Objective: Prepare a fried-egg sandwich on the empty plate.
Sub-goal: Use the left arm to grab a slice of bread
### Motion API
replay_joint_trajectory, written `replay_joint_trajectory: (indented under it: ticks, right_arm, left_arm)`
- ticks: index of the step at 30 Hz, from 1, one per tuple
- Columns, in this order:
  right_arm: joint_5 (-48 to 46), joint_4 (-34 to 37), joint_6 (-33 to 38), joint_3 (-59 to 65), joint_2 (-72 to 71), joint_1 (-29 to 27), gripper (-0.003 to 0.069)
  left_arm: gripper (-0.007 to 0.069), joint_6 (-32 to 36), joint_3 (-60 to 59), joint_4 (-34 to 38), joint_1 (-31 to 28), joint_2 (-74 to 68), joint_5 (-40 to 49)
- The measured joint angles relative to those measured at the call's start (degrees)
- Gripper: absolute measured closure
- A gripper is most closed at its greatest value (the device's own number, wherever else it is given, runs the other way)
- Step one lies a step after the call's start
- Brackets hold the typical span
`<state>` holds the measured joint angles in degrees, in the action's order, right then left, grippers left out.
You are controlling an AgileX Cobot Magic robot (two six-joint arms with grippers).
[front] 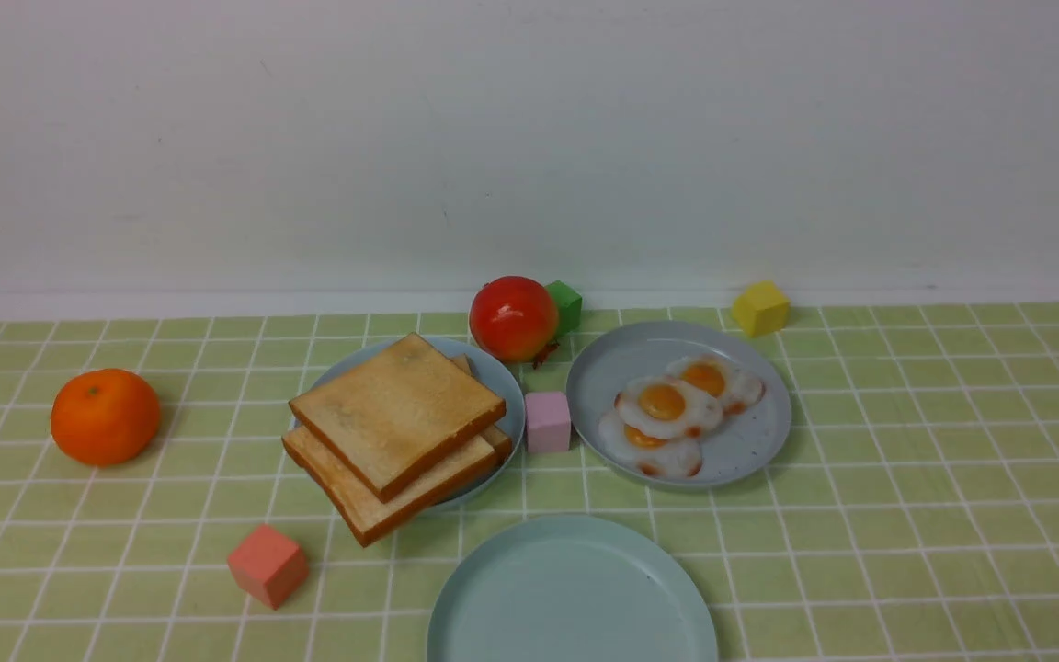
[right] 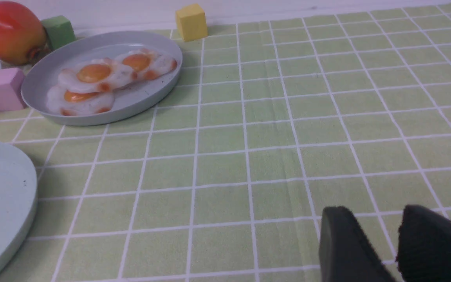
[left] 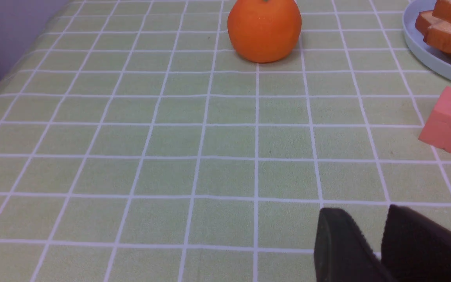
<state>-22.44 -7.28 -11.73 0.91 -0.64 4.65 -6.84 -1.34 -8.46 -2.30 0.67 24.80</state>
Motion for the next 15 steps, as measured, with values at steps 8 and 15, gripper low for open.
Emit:
replay_joint_trajectory:
  ticks: [8,15]
  right_arm:
    - [0.0,0.0,0.0,0.0,0.0,0.0,0.0418]
    - [0.0,0.0,0.0,0.0,0.0,0.0,0.0418]
  left_arm:
    - [0.0427,0.0,0.0,0.0,0.0,0.0,0.0]
    - [0.0418,0.0,0.0,0.0,0.0,0.0,0.0]
